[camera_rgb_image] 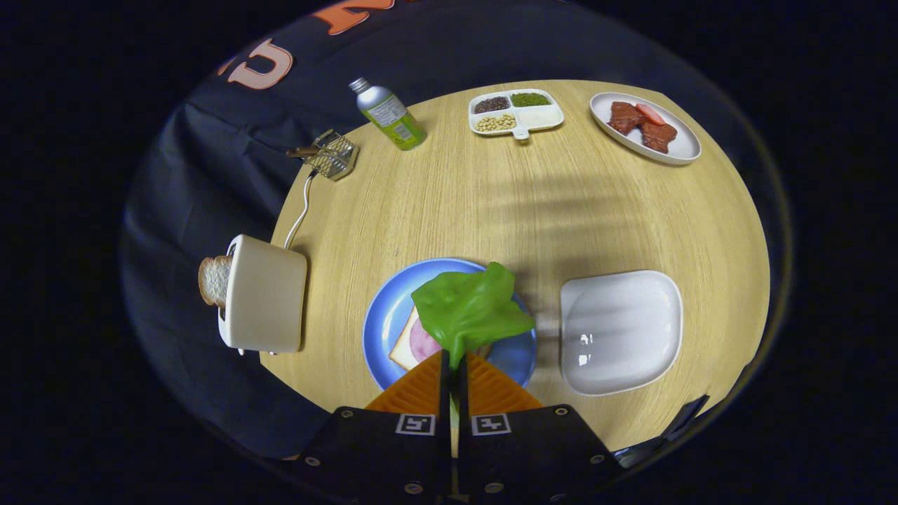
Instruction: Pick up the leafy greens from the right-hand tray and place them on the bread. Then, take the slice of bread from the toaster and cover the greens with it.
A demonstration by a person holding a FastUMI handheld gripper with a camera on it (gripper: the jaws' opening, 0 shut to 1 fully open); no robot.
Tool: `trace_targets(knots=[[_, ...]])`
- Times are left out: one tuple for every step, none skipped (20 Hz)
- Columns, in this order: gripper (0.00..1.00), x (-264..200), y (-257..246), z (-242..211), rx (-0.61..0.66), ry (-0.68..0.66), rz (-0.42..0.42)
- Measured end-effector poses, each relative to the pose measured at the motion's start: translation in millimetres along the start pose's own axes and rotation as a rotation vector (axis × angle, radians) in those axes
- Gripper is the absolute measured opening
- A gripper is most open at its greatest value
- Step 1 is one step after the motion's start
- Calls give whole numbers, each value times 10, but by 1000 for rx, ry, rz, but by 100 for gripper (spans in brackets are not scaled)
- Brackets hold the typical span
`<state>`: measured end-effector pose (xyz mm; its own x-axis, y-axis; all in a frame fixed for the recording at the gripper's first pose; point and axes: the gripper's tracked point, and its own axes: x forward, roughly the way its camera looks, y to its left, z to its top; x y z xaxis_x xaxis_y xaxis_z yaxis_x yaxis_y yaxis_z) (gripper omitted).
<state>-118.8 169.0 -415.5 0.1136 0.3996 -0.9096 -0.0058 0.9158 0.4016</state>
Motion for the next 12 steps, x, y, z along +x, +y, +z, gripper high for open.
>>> trace_targets(knots=[[4,24,28,1,-6,8,7],[5,51,71,2,-10,14,13],[5,73,110,-10,-16,17,18],[5,105,132,-9,-21,20,18],[5,133,142,-17,-28,24,14],[6,169,159,-20,-36,29,12],[6,190,169,-29,-40,34,11],[6,209,185,-31,-42,37,13],[7,228,216,-30,-44,38,19],[8,240,233,-19,-48,36,24],[9,259,245,-5,-50,31,22],[16,281,237,10,-52,28,14]])
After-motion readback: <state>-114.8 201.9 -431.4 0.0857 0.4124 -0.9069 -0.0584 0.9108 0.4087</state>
